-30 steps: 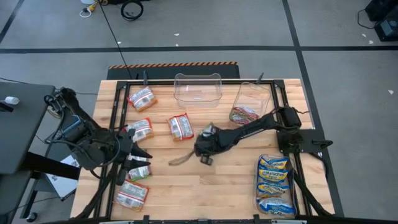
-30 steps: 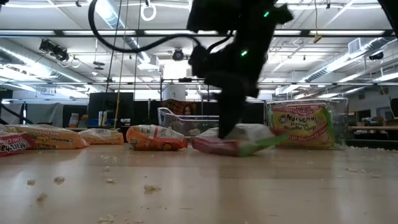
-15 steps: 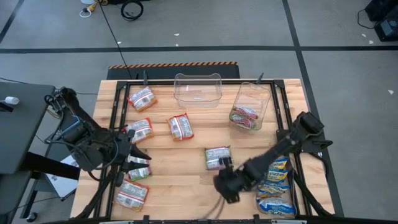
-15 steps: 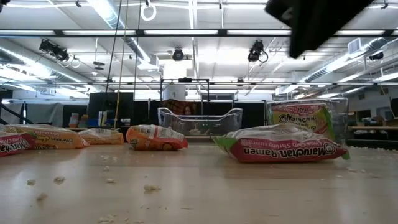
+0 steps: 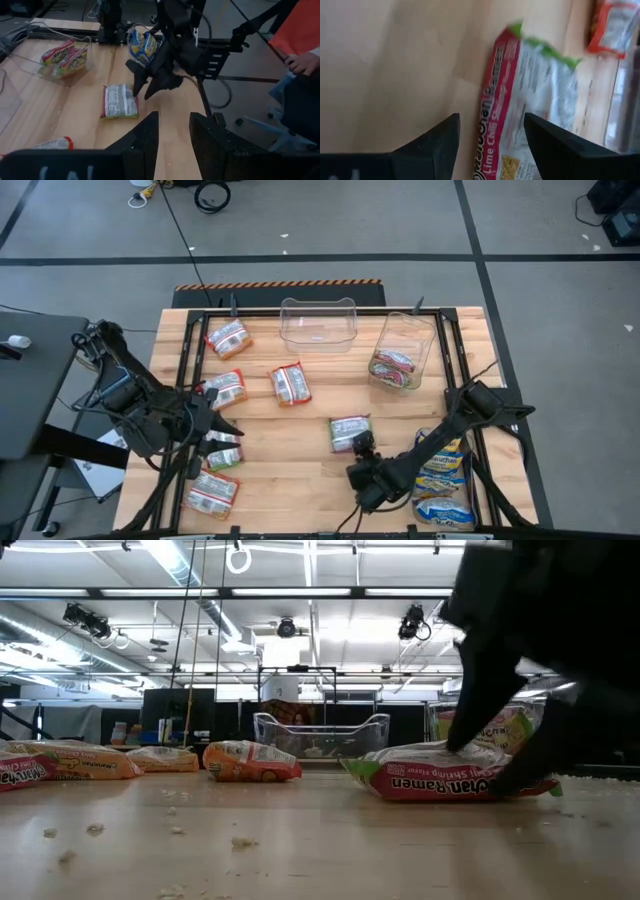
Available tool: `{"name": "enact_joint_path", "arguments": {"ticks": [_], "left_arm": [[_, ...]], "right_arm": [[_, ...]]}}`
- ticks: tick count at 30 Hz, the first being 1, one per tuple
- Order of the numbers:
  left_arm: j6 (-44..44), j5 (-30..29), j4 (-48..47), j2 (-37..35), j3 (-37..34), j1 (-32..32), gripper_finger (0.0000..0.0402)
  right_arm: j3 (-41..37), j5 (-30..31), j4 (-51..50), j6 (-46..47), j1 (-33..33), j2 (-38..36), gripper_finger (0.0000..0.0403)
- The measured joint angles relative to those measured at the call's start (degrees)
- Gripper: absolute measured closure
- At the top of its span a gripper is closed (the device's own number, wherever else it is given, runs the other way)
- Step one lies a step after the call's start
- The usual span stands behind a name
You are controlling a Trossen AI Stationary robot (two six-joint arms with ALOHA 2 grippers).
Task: Sort Maruchan noodles
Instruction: Put the bottom red noodle pack into the top right transparent bin
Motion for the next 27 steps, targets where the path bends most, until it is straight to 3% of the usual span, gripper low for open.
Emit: {"name": "enact_joint_path", "arguments": {"ticks": [10, 13, 16, 21, 27], "left_arm": [[-0.42, -0.10, 0.10, -0.02, 0.00, 0.00, 0.0287], [-0.44, -0.12, 0.12, -0.02, 0.00, 0.00, 0.0287], [-0.40, -0.25, 0.11, -0.02, 0.02, 0.00, 0.0287], [-0.36, -1.73, 0.09, -0.02, 0.00, 0.00, 0.0287], [-0.42, -1.75, 0.20, -0.09, 0.01, 0.00, 0.0287]], "right_arm": [[-2.73, 4.92, 0.37, 0.21, -2.10, 1.54, 0.0206], [-2.92, 6.56, -0.78, 0.16, -3.08, 1.75, 0.0236], [-4.13, 4.32, 0.77, 1.47, -4.89, 1.64, 0.0277], [-4.07, 3.87, -0.69, 2.89, -7.69, 0.91, 0.0379], [0.17, 0.42, -2.02, 3.91, -10.79, -9.22, 0.0396]]}}
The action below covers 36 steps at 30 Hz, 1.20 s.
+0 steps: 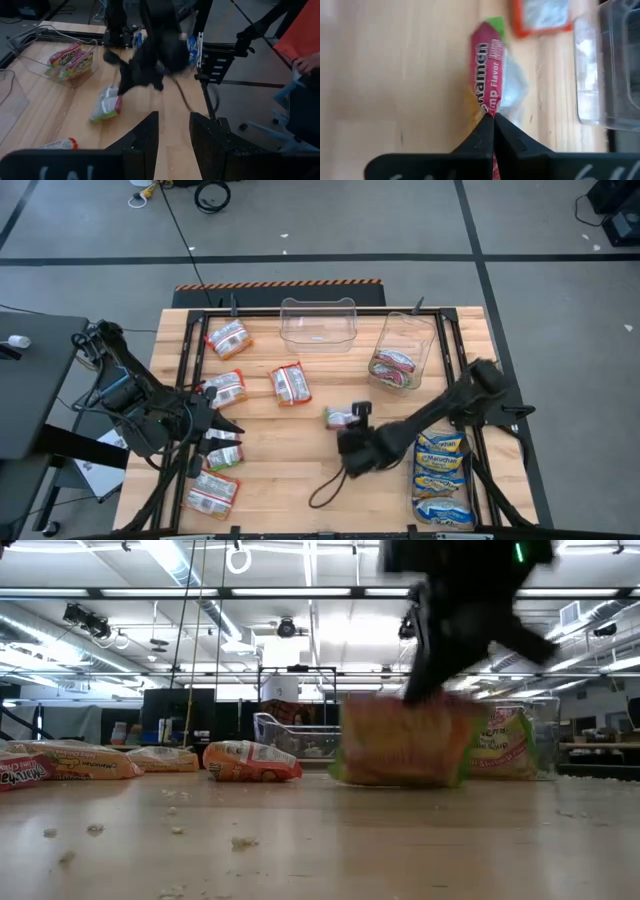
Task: Sort Maruchan noodles
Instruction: Put the bottom red noodle pack into the top right transparent bin
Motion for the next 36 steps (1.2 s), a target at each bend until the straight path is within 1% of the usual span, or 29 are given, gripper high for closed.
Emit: {"name": "enact_joint_path", "arguments": {"ticks": [4, 8, 10, 13, 16, 18, 20, 23, 25, 29, 31, 33, 36], "left_arm": [[0.02, -0.31, 0.77, 0.00, 0.01, -0.02, 0.0287], [-0.02, -4.01, 1.70, 0.00, -0.01, -0.02, 0.0287], [0.00, -6.20, 3.09, 0.00, -0.01, -0.02, 0.0287], [0.32, -10.60, 5.52, 0.02, 0.01, 0.00, 0.0287], [0.49, -16.15, 6.70, 0.13, 0.01, 1.25, 0.0287], [0.40, -18.70, 7.46, 0.32, 0.01, 3.11, 0.0287], [0.44, -20.07, 8.57, 0.32, 0.01, 5.23, 0.0287], [1.10, -20.51, 10.61, 0.26, 0.01, 9.21, 0.0287], [2.45, -20.46, 11.78, 0.26, 0.01, 11.86, 0.0287], [6.05, -20.13, 14.23, 0.26, 0.01, 17.06, 0.0287], [7.38, -18.29, 15.92, 0.26, 0.01, 19.44, 0.0287], [7.50, -15.76, 17.05, 0.26, 0.01, 21.52, 0.0287], [7.46, -11.06, 18.85, 0.26, 0.01, 23.98, 0.0287]], "right_arm": [[0.69, -7.59, 0.31, -0.38, -3.64, -11.37, 0.0397], [0.73, -15.45, -0.78, -0.82, -9.42, -22.12, 0.0399], [0.73, -17.00, -1.65, -1.04, -12.64, -27.03, 0.0400], [0.73, -17.07, -2.63, -3.82, -17.75, -33.18, 0.0400], [0.73, -18.23, -1.87, -7.27, -22.90, -37.11, 0.0400], [0.73, -21.53, -1.00, -9.85, -25.88, -38.45, 0.0401], [0.73, -24.97, 0.00, -11.84, -28.13, -38.53, 0.0401], [0.73, -29.79, 1.79, -15.58, -29.58, -36.77, 0.0401], [0.73, -32.48, 2.49, -18.64, -29.61, -34.47, 0.0401], [0.73, -37.28, 3.54, -23.40, -28.56, -27.58, 0.0401], [0.73, -38.62, 4.70, -26.28, -27.58, -23.43, 0.0401], [0.73, -38.63, 6.83, -29.26, -26.41, -18.75, 0.0401], [0.73, -38.37, 12.54, -34.51, -24.53, -11.79, 0.0401]]}}
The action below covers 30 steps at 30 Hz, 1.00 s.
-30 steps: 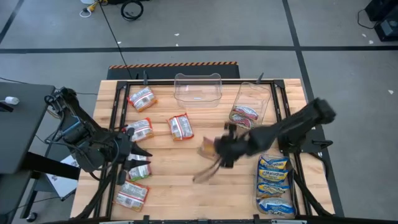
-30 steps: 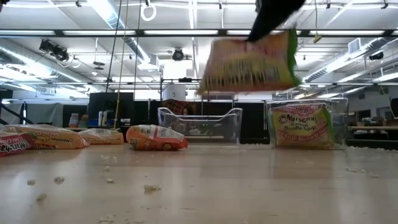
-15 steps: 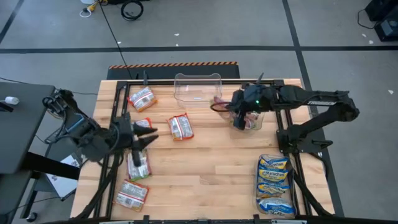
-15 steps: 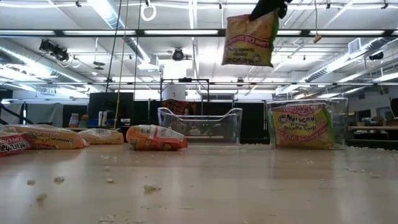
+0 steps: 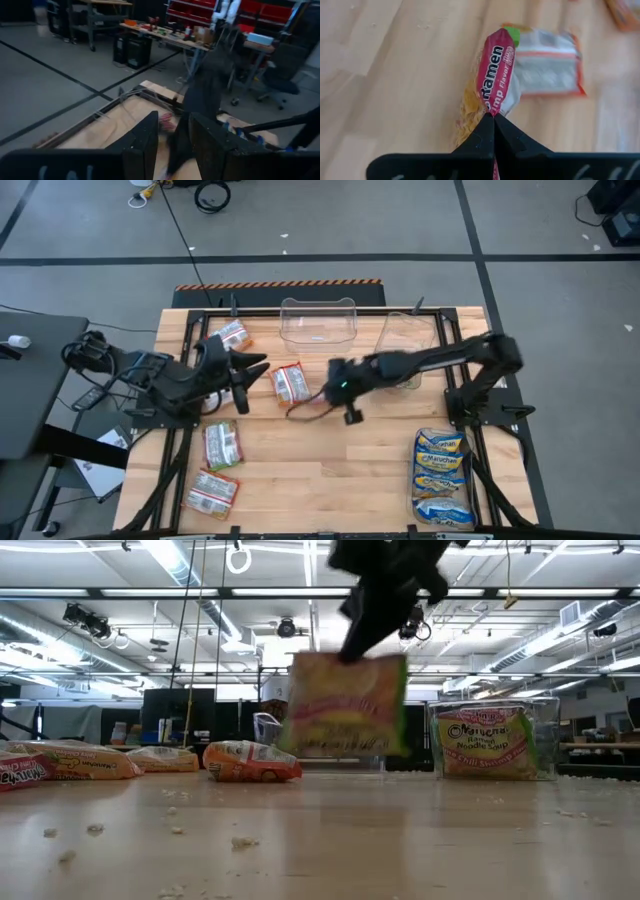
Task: Sort Maruchan noodles
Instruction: Put the bottom red noodle pack into the top right transparent bin
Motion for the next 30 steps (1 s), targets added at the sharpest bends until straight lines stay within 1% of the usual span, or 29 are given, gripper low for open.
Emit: {"name": "enact_joint_path", "arguments": {"ticks": [3, 5, 8, 11, 13, 17, 19, 21, 22, 24, 27, 30], "left_arm": [[-0.76, 2.26, 0.60, 0.02, 0.00, 1.38, 0.0287], [-2.52, 2.32, 0.64, 0.00, 0.00, 1.61, 0.0287], [-3.42, 3.52, 0.65, 0.00, 0.00, 1.64, 0.0287], [-3.44, 5.12, 0.84, 0.02, 0.00, 1.59, 0.0287], [-3.31, 5.32, 1.21, 0.12, 0.00, 1.95, 0.0287], [-2.96, 5.32, 2.09, 0.15, 0.00, 3.53, 0.0287], [-1.73, 5.54, 2.16, -0.13, 0.00, 3.96, 0.0287], [-0.46, 8.40, 2.37, -0.94, 0.00, 3.84, 0.0287], [-0.15, 10.48, 2.42, -1.62, 0.02, 3.84, 0.0287], [0.01, 14.71, 2.45, -2.72, 0.04, 3.39, 0.0287], [0.04, 20.14, 2.14, -4.21, 0.04, 1.92, 0.0287], [0.06, 24.99, 1.09, -5.42, 0.07, -0.42, 0.0287]], "right_arm": [[0.00, 0.28, 5.53, -3.58, 3.22, 5.69, 0.0401], [0.00, 0.11, 4.53, -6.68, 6.50, 8.22, 0.0401], [0.00, -0.30, -4.12, -10.74, 11.72, 10.69, 0.0397], [0.00, 0.38, -15.23, -11.12, 15.67, 12.50, 0.0377], [-0.08, 2.65, -21.14, -10.52, 17.49, 12.54, 0.0356], [-0.13, 8.88, -26.50, -4.43, 19.43, 10.32, 0.0314], [-0.11, 11.85, -27.32, 1.67, 20.04, 8.15, 0.0295], [-0.11, 13.00, -27.89, 9.43, 20.56, 5.80, 0.0277], [-0.11, 13.23, -27.49, 14.86, 20.72, 4.60, 0.0269], [-0.11, 13.27, -25.56, 30.18, 20.74, 2.68, 0.0256], [-0.11, 12.65, -21.33, 57.66, 19.19, 1.90, 0.0244], [-0.07, 13.35, -18.26, 77.59, 17.72, 2.96, 0.0242]]}}
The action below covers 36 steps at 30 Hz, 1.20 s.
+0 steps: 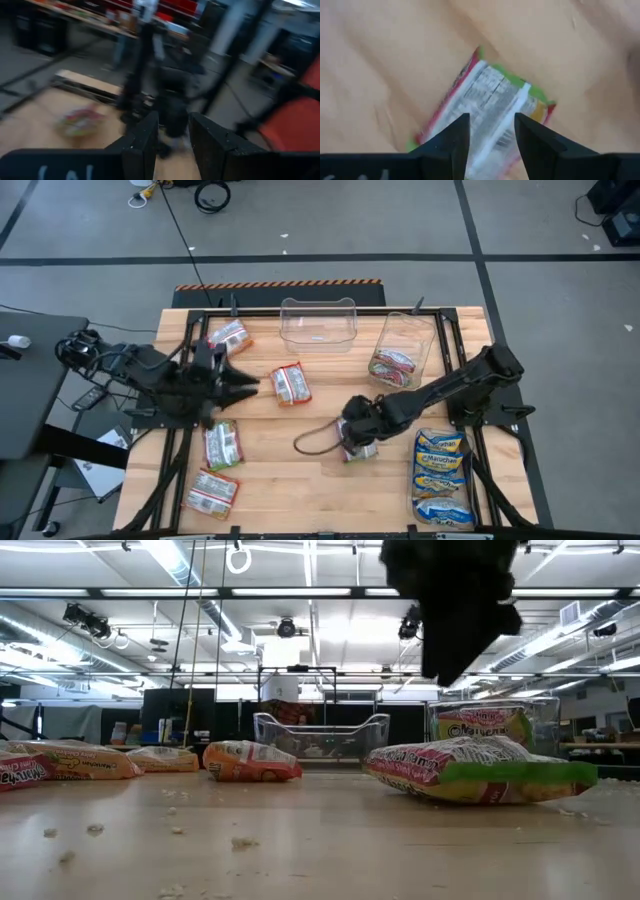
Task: Sort Maruchan noodles
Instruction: Put the bottom red noodle pack into the top right transparent bin
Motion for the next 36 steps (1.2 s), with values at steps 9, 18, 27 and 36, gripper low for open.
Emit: {"name": "enact_joint_path", "arguments": {"ticks": [9, 18, 27, 36], "left_arm": [[-0.02, 5.76, -0.20, -1.19, -0.01, -11.57, 0.0287], [0.47, -1.42, -0.07, 1.39, -0.02, -18.41, 0.0287], [0.65, -2.79, -1.82, 0.99, -0.02, -21.33, 0.0287], [0.22, -2.79, -9.86, 1.07, -0.02, -23.82, 0.0287]], "right_arm": [[-0.09, -10.52, -5.27, 7.09, -0.06, 9.02, 0.0247], [1.56, 8.00, 0.25, -25.29, -6.86, 10.97, 0.0247], [13.60, 9.77, 6.31, -43.61, -2.82, 10.89, 0.0247], [12.74, 23.98, 13.05, -41.97, 2.49, 18.39, 0.0226]]}}
